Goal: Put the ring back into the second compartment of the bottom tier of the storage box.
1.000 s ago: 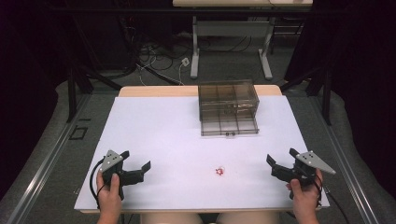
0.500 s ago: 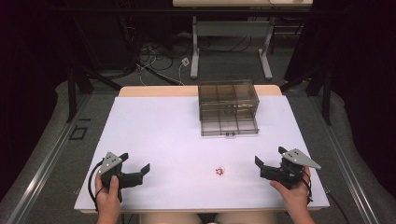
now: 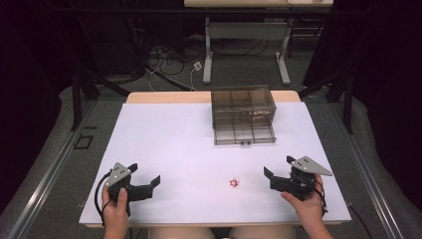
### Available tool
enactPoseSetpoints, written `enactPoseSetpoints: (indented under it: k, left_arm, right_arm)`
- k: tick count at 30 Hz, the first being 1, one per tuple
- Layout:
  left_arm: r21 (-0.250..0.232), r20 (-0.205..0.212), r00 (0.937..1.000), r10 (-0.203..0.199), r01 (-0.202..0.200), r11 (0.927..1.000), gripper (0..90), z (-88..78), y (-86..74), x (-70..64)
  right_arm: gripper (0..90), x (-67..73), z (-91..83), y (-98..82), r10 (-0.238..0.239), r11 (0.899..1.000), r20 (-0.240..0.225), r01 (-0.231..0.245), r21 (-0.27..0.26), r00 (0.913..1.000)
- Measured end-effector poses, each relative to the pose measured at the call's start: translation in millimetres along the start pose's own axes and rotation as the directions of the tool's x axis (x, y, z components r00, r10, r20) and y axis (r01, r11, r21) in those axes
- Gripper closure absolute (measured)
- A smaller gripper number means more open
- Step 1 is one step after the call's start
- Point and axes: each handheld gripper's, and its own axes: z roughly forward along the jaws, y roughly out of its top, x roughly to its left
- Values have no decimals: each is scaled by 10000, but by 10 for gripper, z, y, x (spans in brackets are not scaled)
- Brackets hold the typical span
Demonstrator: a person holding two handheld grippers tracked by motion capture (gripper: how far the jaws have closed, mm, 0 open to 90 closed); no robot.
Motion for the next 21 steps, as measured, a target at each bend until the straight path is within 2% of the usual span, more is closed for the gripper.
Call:
enactPoseSetpoints:
  k: [8,10,21]
  left_arm:
    - [-16,-35,10000,-58,58,10000,6,-2,-7,8]
    - [-1,-30,10000,-52,52,10000,6,-4,-8,9]
    - [26,-7,10000,-38,38,10000,6,-5,-10,7]
  right_arm:
    - [127,84,53,25,-173,9997,-272,177,148,9995]
    - [143,119,67,45,-157,9993,-316,167,333,9994]
    - [151,220,143,105,-457,9981,-707,484,371,9965]
